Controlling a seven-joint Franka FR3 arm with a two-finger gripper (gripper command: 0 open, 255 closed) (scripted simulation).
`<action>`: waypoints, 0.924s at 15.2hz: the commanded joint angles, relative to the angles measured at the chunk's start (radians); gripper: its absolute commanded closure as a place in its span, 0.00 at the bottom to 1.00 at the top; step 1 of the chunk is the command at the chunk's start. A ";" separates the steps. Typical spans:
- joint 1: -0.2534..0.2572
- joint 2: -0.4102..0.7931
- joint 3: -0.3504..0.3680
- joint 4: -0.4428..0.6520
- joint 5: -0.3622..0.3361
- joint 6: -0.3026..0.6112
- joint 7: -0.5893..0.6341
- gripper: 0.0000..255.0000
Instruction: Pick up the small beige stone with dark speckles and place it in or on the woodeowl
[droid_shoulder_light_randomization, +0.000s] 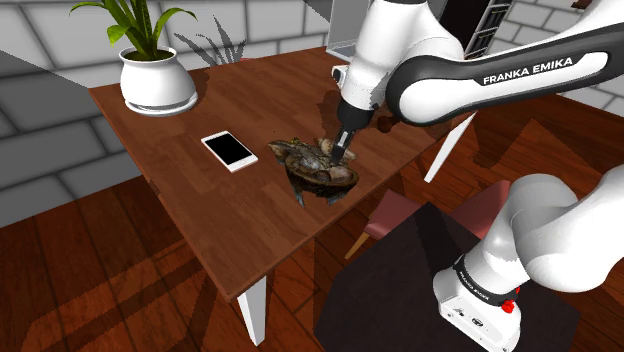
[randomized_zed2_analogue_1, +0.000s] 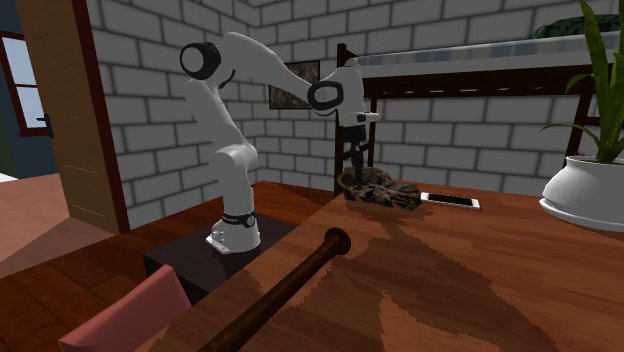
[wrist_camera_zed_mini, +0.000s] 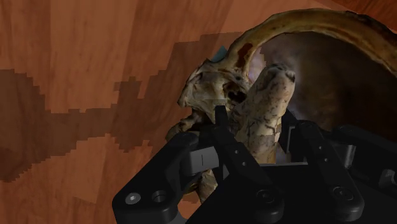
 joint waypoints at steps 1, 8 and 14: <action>0.001 -0.013 0.001 0.018 0.003 -0.031 -0.002 1.00; 0.003 -0.036 0.002 0.095 0.009 -0.131 -0.012 1.00; 0.005 -0.046 0.003 0.168 0.014 -0.214 -0.020 1.00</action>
